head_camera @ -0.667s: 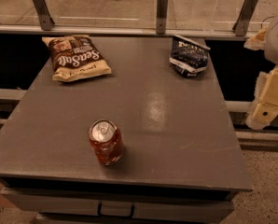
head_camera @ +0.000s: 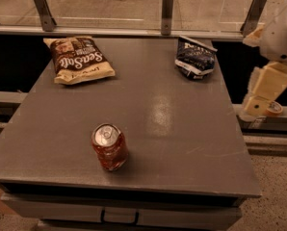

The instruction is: Move blue chip bag near coke can

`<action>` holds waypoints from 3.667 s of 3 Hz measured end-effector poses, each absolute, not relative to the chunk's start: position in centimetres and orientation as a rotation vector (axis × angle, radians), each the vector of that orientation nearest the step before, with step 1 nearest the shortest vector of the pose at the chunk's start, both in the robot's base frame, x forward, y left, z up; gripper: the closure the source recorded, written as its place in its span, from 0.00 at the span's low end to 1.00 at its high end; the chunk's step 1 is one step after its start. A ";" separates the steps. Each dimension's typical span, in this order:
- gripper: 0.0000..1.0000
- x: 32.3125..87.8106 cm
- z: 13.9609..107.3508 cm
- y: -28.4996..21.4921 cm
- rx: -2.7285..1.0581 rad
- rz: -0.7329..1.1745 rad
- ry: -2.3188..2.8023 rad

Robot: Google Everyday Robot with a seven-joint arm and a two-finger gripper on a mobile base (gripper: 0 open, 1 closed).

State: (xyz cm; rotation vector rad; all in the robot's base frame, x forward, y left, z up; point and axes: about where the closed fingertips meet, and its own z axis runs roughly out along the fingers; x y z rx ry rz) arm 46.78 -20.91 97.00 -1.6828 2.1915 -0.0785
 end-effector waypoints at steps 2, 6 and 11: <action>0.00 61.5 93.3 -17.0 -1.532 -0.008 2.053; 0.41 73.0 85.4 -16.0 -1.295 0.118 2.118; 1.00 57.6 96.0 -3.2 -1.684 0.634 1.595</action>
Offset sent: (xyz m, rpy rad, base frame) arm 0.2478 0.0633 -0.0660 0.2687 -0.2051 -0.0314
